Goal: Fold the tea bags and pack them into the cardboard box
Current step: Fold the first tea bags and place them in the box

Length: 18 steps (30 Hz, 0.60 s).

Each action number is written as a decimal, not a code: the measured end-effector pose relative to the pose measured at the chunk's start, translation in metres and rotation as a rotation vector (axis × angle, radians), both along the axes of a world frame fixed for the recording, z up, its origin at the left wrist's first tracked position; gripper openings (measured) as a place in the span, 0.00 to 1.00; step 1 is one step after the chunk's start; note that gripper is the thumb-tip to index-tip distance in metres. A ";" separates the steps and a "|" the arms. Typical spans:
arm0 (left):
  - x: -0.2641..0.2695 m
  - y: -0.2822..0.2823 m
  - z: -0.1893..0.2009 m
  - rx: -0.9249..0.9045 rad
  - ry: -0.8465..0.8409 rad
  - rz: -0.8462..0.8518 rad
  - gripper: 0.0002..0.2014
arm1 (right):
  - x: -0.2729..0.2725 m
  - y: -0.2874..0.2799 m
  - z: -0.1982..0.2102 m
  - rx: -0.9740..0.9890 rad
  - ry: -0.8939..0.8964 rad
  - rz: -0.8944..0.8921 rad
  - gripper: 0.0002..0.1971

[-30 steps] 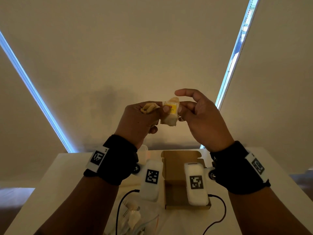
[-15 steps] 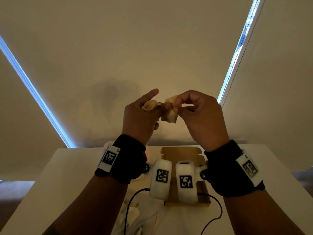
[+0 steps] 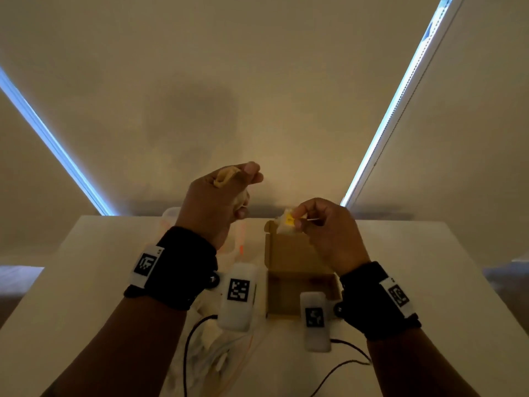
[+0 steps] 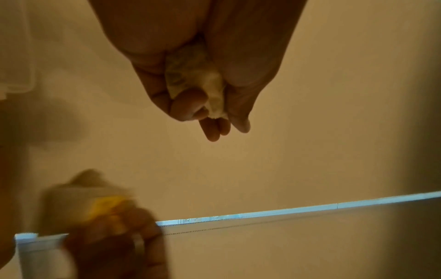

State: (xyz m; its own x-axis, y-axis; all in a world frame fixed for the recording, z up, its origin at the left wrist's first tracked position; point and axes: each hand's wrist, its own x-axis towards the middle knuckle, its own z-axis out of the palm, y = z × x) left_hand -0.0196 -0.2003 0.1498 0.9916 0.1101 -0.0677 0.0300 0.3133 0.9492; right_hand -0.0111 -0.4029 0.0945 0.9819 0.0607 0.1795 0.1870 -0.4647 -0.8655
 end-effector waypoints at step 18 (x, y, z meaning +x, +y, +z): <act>-0.005 0.029 -0.038 -0.230 0.194 -0.102 0.08 | 0.031 0.026 -0.203 -0.348 0.602 -0.105 0.17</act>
